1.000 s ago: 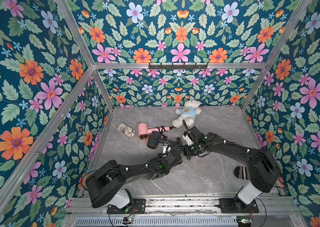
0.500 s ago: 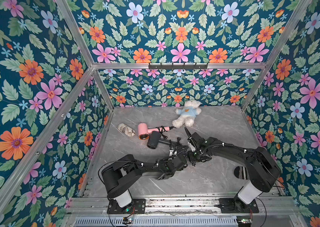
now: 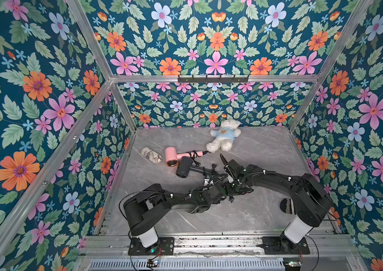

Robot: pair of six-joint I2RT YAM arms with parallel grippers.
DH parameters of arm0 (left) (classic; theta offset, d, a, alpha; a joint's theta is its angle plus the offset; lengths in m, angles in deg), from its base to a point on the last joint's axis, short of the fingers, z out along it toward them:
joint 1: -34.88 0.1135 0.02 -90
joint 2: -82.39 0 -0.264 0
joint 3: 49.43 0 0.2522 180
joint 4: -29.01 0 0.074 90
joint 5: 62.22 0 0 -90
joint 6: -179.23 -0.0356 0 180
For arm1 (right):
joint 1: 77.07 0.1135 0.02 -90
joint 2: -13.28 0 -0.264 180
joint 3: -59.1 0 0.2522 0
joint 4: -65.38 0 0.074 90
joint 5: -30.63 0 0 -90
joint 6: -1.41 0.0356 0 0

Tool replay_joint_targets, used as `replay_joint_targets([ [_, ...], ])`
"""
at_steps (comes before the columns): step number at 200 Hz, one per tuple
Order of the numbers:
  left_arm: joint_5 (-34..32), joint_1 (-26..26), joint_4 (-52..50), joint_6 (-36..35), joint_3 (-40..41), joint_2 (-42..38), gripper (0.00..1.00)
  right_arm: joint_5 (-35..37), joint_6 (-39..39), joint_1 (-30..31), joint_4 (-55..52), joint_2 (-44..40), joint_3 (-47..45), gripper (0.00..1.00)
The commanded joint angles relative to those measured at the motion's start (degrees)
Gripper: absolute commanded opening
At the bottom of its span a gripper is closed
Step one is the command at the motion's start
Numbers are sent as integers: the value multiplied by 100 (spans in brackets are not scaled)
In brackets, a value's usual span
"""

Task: Wrap the cord around the hair dryer
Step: Place the hair dryer at the center of the board.

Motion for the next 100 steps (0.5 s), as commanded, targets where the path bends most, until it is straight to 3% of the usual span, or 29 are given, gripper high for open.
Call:
replay_joint_targets([
  [1,156,-13,-665,-238,-134,-94,96,308,97,-15,-161,-25,1,34],
  [37,199,-15,-863,-511,-372,-206,99,197,97,-20,-344,-147,63,37],
  [66,32,-17,-1090,-690,-583,-378,99,-278,77,-132,-388,-769,79,40],
  [85,-27,-8,-1182,-867,-725,-631,99,-515,-157,-240,-358,-1219,77,55],
  [89,-51,-11,-1220,-910,-769,-672,99,-551,-221,-278,-372,-1290,87,63],
  [100,-137,1,-1444,-1032,-916,-798,99,-663,-378,-462,-443,-1455,134,69],
])
